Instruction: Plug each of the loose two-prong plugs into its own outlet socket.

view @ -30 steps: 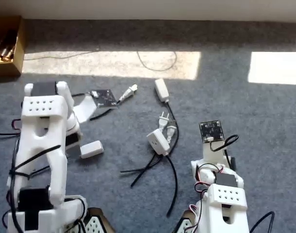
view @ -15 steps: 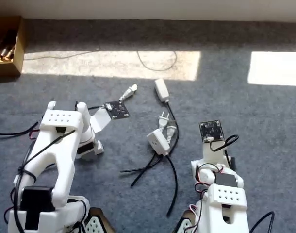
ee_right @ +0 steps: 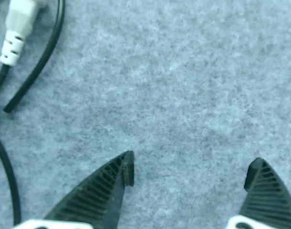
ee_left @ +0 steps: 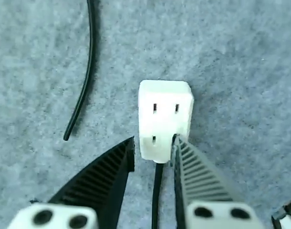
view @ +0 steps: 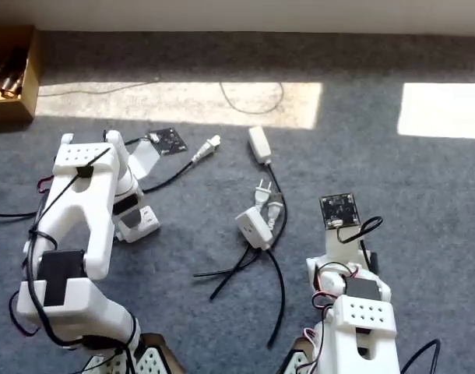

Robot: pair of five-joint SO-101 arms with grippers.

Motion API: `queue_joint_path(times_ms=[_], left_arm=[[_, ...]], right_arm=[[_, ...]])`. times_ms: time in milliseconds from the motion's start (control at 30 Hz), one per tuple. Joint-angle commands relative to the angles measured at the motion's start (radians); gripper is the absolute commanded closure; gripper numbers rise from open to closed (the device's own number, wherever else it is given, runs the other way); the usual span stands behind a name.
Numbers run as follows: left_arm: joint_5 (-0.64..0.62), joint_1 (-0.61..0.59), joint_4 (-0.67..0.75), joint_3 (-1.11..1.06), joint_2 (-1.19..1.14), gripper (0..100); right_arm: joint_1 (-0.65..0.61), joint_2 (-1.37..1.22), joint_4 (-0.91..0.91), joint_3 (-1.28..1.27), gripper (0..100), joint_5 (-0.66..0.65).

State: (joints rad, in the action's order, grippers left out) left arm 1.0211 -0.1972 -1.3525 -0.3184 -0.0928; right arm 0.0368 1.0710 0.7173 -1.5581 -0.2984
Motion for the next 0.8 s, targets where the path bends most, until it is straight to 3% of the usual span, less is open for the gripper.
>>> queue_joint_path(times_ms=[0, 300, 767], left_arm=[[-0.008, -0.012, -0.012, 0.054, -0.001, 86], [-0.002, 0.001, -0.161, 0.045, -0.001, 86], [-0.008, -0.001, 0.026, -0.050, -0.010, 84]], right_arm=[[-0.012, 0.013, -0.012, 0.002, 63.8, -0.012], [-0.012, 0.013, -0.012, 0.002, 63.8, -0.012], [-0.012, 0.013, -0.012, 0.002, 63.8, -0.012]])
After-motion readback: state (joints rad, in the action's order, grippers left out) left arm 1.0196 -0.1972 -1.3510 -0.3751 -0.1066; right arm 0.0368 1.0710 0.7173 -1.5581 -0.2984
